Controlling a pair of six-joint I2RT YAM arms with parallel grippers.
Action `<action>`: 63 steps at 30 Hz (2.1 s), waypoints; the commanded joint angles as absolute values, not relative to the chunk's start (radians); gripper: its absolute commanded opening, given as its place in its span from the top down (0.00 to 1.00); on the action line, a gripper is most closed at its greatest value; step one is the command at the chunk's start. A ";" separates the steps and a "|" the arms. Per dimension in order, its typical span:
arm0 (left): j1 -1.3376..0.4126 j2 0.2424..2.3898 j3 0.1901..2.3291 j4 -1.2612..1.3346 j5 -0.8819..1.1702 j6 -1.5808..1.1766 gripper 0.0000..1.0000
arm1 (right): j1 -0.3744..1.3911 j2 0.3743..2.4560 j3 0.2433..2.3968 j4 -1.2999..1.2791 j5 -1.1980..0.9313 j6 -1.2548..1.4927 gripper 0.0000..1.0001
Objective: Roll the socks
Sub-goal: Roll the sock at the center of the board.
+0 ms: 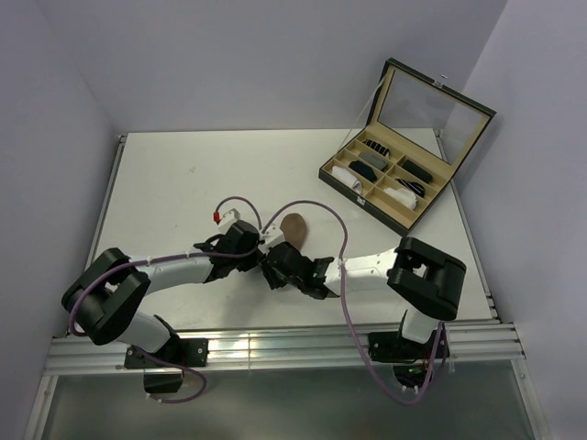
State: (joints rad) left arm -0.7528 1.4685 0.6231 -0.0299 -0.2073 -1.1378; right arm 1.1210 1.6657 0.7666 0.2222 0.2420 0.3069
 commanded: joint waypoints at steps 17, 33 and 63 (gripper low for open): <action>-0.762 1.307 0.601 -0.098 -0.305 -1.123 0.41 | 1.017 1.704 0.824 0.170 -0.151 0.414 1.00; -0.768 1.173 0.457 -0.023 -0.245 -1.236 0.30 | 0.785 1.873 0.611 0.791 -0.615 0.892 1.00; -0.807 1.364 0.443 0.068 -0.225 -1.309 0.85 | 0.721 1.899 0.505 0.913 -0.583 1.016 0.98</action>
State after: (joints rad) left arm -0.7940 1.3399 0.4328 0.1101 -0.2295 -1.3163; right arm 0.7303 1.9030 0.5140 0.9398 -0.6003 1.0462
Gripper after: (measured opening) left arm 0.219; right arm 0.067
